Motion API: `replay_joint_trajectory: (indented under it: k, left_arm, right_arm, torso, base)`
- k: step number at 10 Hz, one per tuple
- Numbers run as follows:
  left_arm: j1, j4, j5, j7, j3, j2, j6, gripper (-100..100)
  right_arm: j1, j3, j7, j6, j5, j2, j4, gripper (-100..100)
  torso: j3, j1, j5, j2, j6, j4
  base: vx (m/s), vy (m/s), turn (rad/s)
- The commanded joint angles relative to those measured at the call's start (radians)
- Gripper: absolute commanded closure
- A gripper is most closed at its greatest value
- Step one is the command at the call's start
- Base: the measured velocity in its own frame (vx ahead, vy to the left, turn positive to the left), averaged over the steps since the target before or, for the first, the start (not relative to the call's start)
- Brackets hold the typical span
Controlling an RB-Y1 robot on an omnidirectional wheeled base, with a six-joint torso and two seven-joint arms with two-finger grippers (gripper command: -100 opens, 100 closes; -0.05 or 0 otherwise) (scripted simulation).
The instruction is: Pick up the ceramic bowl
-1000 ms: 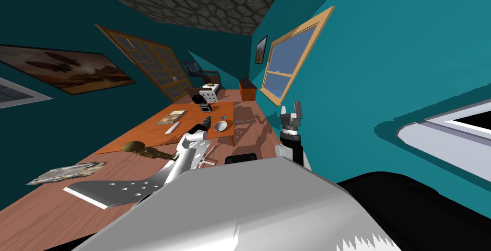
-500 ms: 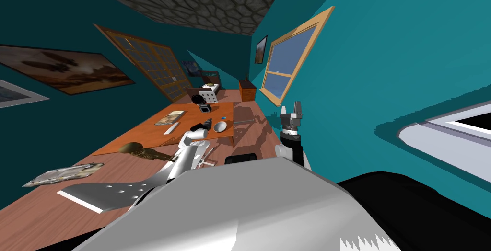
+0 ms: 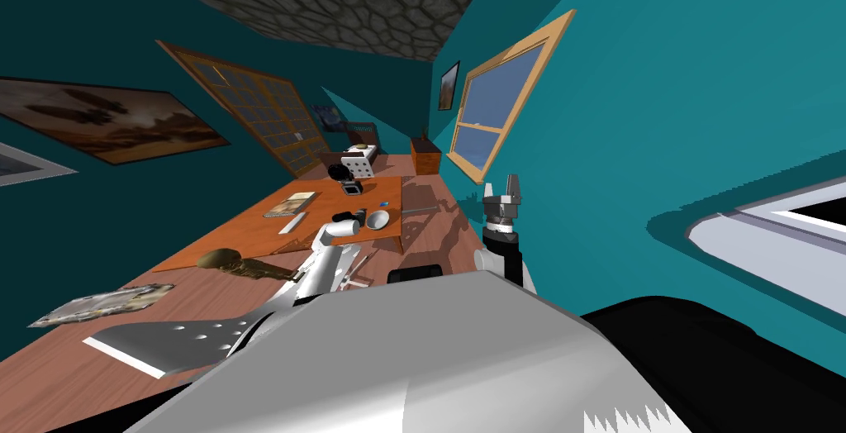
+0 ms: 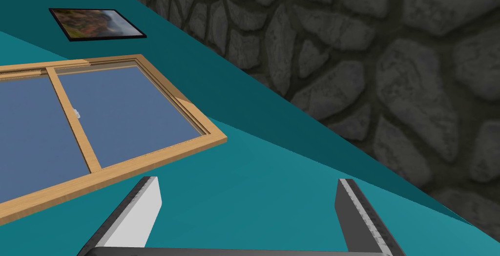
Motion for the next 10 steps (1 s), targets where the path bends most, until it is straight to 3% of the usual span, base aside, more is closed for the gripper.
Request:
replay_joint_trajectory:
  k: [1,4,10]
  left_arm:
    - [-0.024,0.042,0.003,-0.008,0.009,0.002,0.05,-100]
    - [-0.042,0.072,0.001,-0.013,0.016,0.002,0.102,-100]
    - [-0.098,0.198,-0.016,-0.027,0.045,0.004,0.27,-100]
  right_arm:
    - [0.0,0.0,0.0,0.0,0.0,0.0,0.0,0]
    - [0.0,0.0,0.0,0.0,0.0,0.0,0.0,0]
    - [0.0,0.0,0.0,0.0,0.0,0.0,0.0,0]
  torso:
    - [0.0,0.0,0.0,0.0,0.0,0.0]
    - [0.0,0.0,0.0,0.0,0.0,0.0]
    - [-0.001,-0.001,0.0,-0.001,0.0,0.0]
  base:
    - [0.022,-0.014,-0.012]
    - [0.024,-0.015,-0.013]
    - [0.037,-0.027,-0.027]
